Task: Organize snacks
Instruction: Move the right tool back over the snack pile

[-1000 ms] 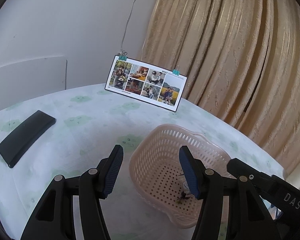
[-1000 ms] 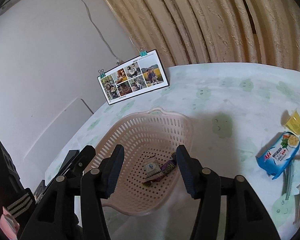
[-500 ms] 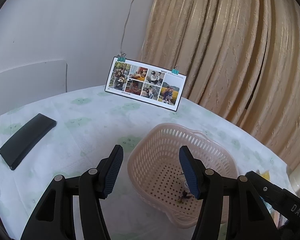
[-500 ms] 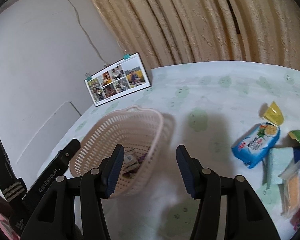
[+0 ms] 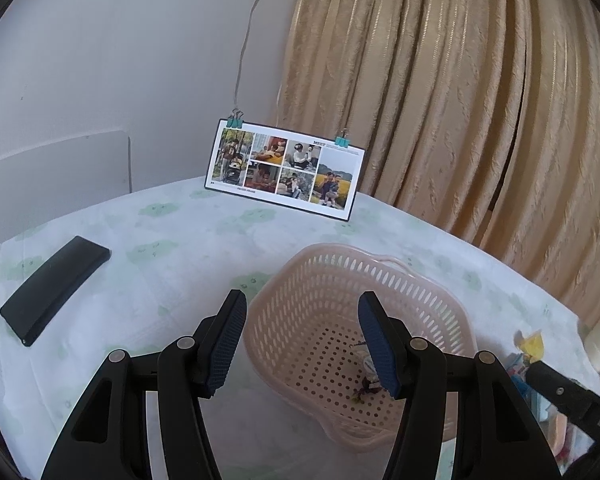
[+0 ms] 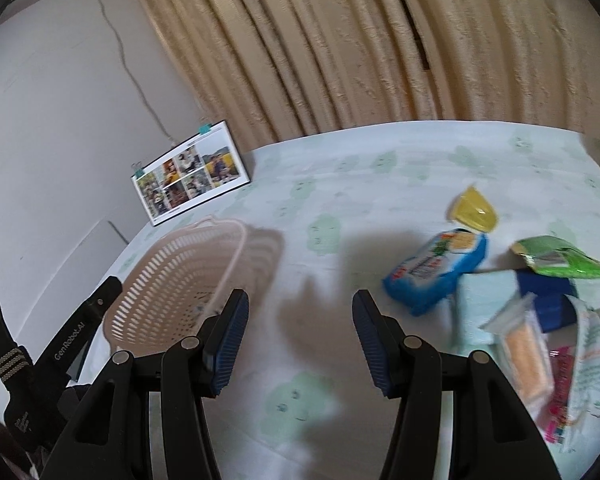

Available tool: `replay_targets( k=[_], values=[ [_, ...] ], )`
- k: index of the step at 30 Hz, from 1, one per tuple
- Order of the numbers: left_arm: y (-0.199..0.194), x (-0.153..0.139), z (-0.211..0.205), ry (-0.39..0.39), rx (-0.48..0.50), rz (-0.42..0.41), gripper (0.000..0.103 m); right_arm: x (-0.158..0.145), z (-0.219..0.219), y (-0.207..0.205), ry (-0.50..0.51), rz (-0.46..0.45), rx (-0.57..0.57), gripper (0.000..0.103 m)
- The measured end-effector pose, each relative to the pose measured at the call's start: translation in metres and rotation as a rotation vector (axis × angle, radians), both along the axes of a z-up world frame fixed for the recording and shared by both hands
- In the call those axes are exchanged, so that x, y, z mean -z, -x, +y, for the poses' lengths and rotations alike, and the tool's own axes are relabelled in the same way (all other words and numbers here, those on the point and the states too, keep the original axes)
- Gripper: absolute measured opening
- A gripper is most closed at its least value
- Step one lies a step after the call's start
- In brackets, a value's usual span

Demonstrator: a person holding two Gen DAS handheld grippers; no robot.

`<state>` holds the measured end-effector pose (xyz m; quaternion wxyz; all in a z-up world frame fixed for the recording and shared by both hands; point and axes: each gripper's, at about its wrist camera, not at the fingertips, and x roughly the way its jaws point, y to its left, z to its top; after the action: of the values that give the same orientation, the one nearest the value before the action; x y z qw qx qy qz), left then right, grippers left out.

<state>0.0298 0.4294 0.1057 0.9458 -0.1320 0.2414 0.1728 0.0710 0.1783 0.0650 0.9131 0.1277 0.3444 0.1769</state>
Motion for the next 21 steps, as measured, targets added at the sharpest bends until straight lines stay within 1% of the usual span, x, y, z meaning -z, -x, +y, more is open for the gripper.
replay_targets(
  k=[4,9,12,18,21],
  values=[
    [0.0,0.0,-0.006,-0.027,0.006,-0.002,0.059,0.0,-0.017,0.005,0.018,-0.015,0.054,0.053],
    [0.0,0.0,-0.013,-0.056,0.012,-0.003,0.059,0.001,-0.04,0.012,0.017,-0.022,0.11,0.053],
    [0.0,0.001,-0.016,-0.073,0.014,-0.005,0.063,0.003,-0.054,0.016,0.019,-0.021,0.141,0.053],
    [0.003,0.001,-0.028,-0.123,0.022,-0.018,0.064,0.01,-0.086,0.02,0.009,-0.004,0.214,0.053],
    [0.003,0.001,-0.033,-0.139,0.033,-0.014,0.064,0.009,-0.097,0.023,0.016,-0.013,0.241,0.054]
  ],
)
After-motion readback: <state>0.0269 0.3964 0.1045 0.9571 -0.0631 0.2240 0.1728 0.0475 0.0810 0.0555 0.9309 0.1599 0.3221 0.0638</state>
